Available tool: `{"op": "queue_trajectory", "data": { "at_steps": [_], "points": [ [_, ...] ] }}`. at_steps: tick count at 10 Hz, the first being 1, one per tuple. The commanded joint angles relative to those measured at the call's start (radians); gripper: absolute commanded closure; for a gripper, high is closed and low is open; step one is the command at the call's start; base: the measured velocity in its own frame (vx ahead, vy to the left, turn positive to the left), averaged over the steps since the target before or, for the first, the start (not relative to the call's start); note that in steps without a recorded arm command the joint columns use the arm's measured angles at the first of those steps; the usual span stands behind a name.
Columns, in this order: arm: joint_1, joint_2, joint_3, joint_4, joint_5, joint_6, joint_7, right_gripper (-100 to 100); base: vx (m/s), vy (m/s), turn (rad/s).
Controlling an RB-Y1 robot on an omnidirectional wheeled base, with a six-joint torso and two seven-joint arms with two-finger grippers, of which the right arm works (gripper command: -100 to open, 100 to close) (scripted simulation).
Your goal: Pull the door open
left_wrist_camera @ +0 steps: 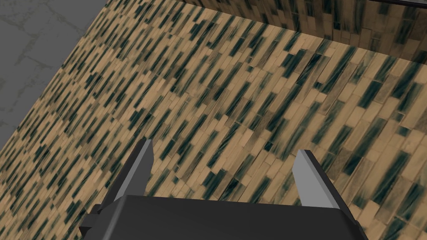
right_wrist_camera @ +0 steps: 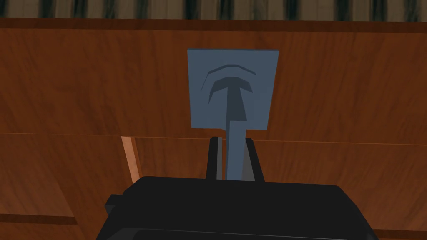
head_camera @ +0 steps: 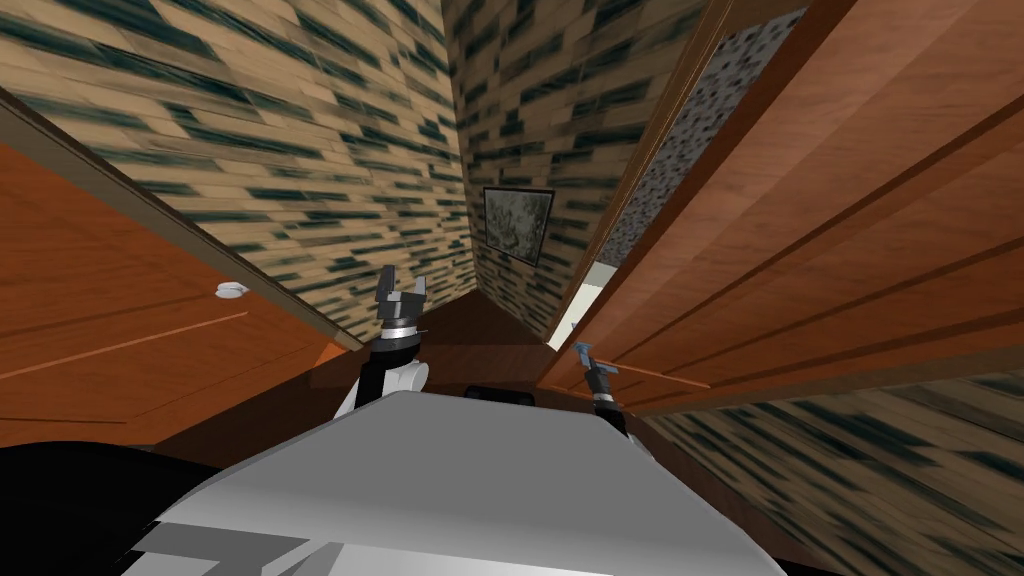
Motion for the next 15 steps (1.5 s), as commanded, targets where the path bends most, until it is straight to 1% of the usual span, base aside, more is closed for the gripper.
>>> {"op": "queue_trajectory", "data": {
  "at_steps": [1,2,3,4,5,6,7,10,11,12,13,15],
  "points": [
    [-0.024,0.004,0.014,0.028,-0.013,-0.004,0.009,100,-0.124,-0.022,0.039],
    [-0.053,0.002,0.029,0.048,-0.030,0.002,0.016,100,-0.188,-0.037,0.127],
    [-0.062,0.002,0.034,0.055,-0.035,0.004,0.019,100,-0.177,-0.044,0.125],
    [-0.088,0.001,0.047,0.074,-0.050,0.010,0.025,100,-0.223,-0.082,0.137],
    [-0.088,0.001,0.047,0.074,-0.050,0.010,0.025,100,-0.174,-0.053,0.065],
    [-0.097,0.000,0.052,0.080,-0.055,0.012,0.028,100,-0.089,-0.014,0.011],
    [-0.125,-0.001,0.067,0.100,-0.071,0.019,0.035,100,-0.157,-0.022,0.092],
    [-0.154,-0.002,0.082,0.121,-0.088,0.025,0.042,100,-0.171,-0.047,0.079],
    [-0.145,-0.002,0.078,0.105,-0.085,0.032,0.043,100,-0.061,-0.013,0.019],
    [-0.128,-0.017,0.098,0.105,-0.081,0.009,0.027,100,-0.141,-0.031,0.140],
    [-0.124,-0.021,0.103,0.105,-0.080,0.002,0.022,100,-0.215,-0.039,0.131],
    [-0.104,-0.039,0.125,0.101,-0.076,-0.026,0.003,100,-0.210,-0.071,0.123]
  ]
}}
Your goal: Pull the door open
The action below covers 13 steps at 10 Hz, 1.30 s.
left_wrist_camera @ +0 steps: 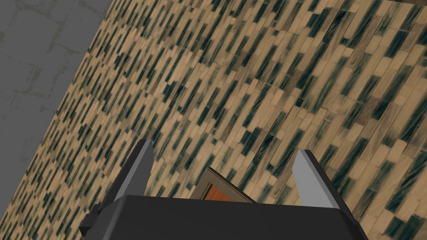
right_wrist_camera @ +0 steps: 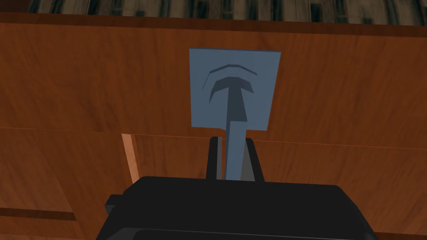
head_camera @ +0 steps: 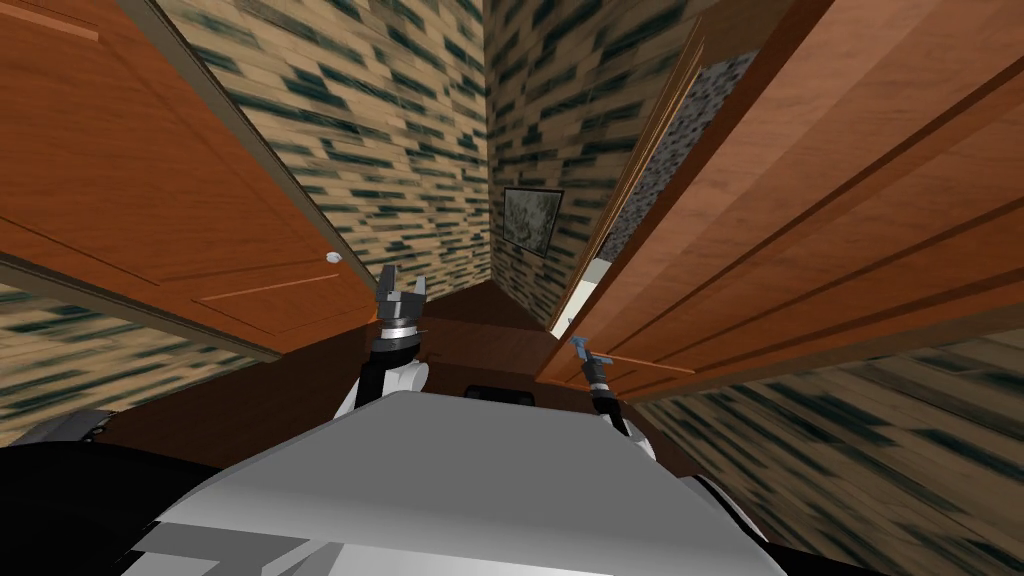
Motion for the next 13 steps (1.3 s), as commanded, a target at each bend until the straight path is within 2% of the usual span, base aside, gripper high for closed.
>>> {"op": "queue_trajectory", "data": {
  "at_steps": [1,4,5,6,7,8,13],
  "points": [
    [0.015,-0.013,0.022,0.008,0.006,-0.032,-0.020,100,-0.207,-0.072,0.136],
    [0.044,-0.039,0.054,0.003,0.012,-0.073,-0.048,100,-0.196,-0.068,0.102],
    [0.044,-0.039,0.054,0.003,0.012,-0.073,-0.048,100,-0.146,-0.053,0.055],
    [0.033,-0.034,0.055,0.025,0.014,-0.080,-0.051,100,-0.055,-0.013,0.009],
    [0.044,-0.041,0.067,0.030,0.013,-0.099,-0.058,100,-0.114,-0.051,0.189],
    [0.046,-0.043,0.070,0.032,0.012,-0.105,-0.060,100,-0.169,-0.069,0.169],
    [0.074,-0.071,0.105,0.054,0.004,-0.174,-0.085,100,-0.202,-0.068,0.159]
  ]
}}
